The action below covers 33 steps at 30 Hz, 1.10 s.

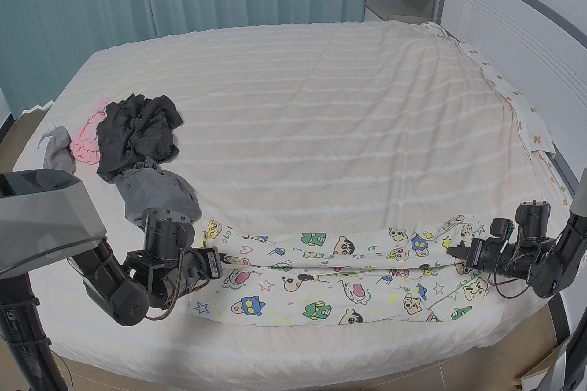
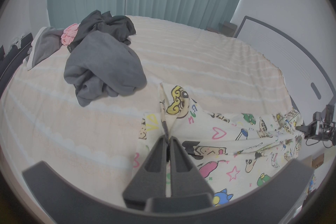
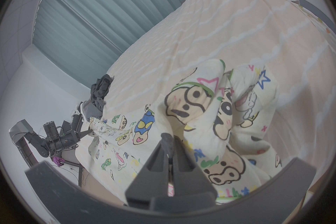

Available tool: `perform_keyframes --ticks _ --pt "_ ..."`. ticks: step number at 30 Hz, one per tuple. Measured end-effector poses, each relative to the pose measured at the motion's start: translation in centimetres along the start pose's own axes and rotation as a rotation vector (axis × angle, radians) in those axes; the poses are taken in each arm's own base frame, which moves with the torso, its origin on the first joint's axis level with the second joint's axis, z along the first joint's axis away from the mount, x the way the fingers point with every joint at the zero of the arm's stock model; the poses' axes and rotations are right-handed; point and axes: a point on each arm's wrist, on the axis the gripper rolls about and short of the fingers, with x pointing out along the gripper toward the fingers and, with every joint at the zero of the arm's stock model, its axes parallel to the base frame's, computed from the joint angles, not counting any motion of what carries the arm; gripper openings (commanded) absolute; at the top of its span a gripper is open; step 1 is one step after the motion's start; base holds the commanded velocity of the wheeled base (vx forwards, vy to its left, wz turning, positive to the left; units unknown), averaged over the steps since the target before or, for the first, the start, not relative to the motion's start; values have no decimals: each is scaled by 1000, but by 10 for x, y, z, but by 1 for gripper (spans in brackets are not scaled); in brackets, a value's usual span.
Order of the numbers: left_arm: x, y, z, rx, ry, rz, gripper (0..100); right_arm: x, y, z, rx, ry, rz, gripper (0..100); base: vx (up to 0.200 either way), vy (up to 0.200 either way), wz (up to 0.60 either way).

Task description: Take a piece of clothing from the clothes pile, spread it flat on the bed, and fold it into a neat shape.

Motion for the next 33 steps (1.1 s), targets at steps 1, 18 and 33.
perform_keyframes --ticks 1,18,33 --pt "1 0 -3 3 7 2 0 0 -1 -2 -1 1 0 0 0 0 0" --pt "6 4 -20 -15 31 4 100 0 -10 -24 -3 -1 -2 100 0 0 0" --pt "-25 18 -19 -203 -33 -4 100 -27 -20 -12 -3 -143 -37 100 0 0 0"
